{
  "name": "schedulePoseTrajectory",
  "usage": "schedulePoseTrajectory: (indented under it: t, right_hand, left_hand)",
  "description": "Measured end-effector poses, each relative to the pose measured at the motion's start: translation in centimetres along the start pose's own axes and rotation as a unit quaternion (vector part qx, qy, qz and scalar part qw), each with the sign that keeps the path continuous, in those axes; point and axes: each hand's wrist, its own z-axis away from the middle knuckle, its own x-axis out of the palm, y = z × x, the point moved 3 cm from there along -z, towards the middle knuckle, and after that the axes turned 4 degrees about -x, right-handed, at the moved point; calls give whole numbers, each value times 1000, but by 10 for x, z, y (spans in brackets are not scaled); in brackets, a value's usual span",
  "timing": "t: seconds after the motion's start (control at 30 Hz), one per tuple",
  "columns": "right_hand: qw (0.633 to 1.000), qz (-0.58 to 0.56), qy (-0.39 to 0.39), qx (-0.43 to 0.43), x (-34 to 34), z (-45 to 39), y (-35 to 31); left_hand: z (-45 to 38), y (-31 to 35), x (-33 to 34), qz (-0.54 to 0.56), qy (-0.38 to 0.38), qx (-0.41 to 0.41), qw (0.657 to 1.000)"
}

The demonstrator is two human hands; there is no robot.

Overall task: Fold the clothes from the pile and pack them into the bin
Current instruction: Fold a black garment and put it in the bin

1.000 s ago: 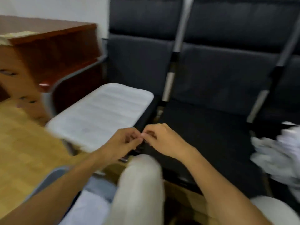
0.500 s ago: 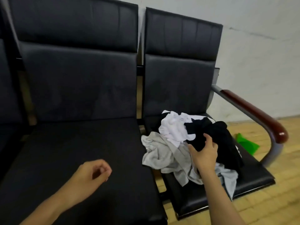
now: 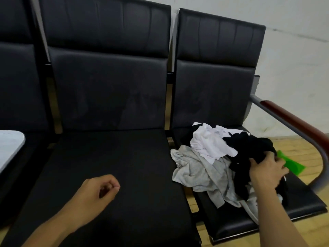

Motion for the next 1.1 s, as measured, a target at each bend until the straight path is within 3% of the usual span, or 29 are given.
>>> schedulePoseTrajectory:
  t: [0.2,0.33,0.43,0.53,0.6,0.7,0.8,0.9,0.97,1.0,1.1]
  right_hand:
    - [996,-34,-52,58,-21,4,28]
    - [979,31,-179,96,-21,7,31]
    - [964,35,-261,41,-31,22,10]
    - [945,-157,-281,-58,-63,55,-52]
    - [897,-296,-302,-129,-94,88,-109]
    - [746,-489,-406,-198,-143,150,-180]
    - [593,-607,-494,-189,-172,200,-226]
    - [524,-661,-525,-113,-172,219,-251]
    - [514,-669,-534,-51,-163,222,-257]
    - [531,-655,-537,-25,-156,222,-256]
    - [658,-550,-513,40,-117,214,-244]
  left_hand:
    - [12,-12,-16,14,24,11,1000]
    - [15,-17,-21,18,47,17,999]
    - [17,-17,-20,25,47,25,998]
    - [20,-9,-21,41,54,45,997]
    - [26,2,-22,82,42,70,993]
    - [42,22,-24,160,8,134,978]
    - [57,39,-25,195,-14,163,967]
    - [62,37,-30,207,86,92,970]
    - [64,26,-41,218,182,80,956]
    - [65,20,-47,230,215,90,945]
    - [71,0,-69,259,311,77,911]
